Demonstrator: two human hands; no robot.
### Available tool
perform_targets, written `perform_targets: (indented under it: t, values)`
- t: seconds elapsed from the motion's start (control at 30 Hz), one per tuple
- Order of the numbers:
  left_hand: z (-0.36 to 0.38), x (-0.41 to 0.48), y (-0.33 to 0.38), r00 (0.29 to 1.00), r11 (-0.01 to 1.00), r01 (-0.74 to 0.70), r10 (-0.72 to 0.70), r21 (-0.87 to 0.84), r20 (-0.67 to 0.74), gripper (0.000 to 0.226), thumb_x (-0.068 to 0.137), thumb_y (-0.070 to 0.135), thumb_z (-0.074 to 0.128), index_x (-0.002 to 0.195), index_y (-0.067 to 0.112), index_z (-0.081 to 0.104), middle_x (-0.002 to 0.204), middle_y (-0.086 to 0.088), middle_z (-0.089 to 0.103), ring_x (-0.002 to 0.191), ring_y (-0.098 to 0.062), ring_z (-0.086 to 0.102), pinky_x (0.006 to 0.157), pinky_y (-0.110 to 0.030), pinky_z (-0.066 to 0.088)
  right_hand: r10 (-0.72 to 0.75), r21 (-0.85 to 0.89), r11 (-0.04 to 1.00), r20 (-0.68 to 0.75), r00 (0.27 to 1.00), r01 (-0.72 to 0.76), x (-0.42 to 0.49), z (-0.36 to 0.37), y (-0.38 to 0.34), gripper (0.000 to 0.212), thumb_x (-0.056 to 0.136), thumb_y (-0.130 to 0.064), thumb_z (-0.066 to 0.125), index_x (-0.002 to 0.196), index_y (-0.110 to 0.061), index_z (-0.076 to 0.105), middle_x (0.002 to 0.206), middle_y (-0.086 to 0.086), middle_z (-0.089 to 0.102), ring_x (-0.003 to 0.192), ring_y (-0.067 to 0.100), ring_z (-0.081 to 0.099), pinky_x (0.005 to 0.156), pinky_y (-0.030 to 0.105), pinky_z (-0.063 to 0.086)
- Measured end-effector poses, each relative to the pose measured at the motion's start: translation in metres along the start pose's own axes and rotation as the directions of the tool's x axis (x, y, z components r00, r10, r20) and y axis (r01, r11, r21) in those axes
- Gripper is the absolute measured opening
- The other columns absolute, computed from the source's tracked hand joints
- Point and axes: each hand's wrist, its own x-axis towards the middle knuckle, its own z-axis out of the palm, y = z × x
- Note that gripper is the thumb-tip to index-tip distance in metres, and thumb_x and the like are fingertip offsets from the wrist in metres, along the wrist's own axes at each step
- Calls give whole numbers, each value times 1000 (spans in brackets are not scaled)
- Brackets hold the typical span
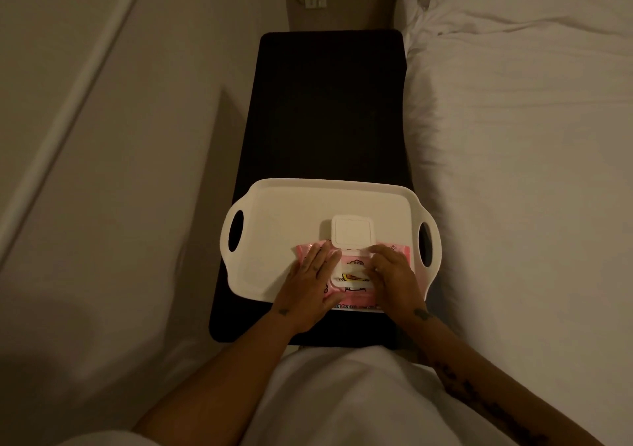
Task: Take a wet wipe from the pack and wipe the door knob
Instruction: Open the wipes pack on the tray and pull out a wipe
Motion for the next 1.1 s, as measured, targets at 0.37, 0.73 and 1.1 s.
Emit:
perform_targets:
  t: [0.37,0.73,1.1]
  values:
    - [-1,-1,0,1000,1000,13,-13,-7,10,75,90,49,41,144,23,-3,155,0,-11,136,-10,-20,117,-43,6,99,112,988,68,993,-106,-13,-16,6,25,88,-3,53,111,5,58,124,21,57,115,35,52,100,45,39]
    - [-10,-5,11,994,974,36,-57,-224,-89,87,85,37,56,144,17,-5,154,1,-4,139,-11,-9,117,-39,8,162,273,950,-16,987,-152,-18,-38,15,28,90,0,44,117,2,53,122,19,53,101,22,55,74,21,52]
    - [-6,-7,18,979,972,-53,5,-229,-206,37,92,28,48,128,19,47,148,-2,33,139,-19,22,115,-37,14,120,310,948,-122,985,-77,-11,-34,3,17,89,-1,48,104,2,57,106,1,52,91,18,54,67,12,47]
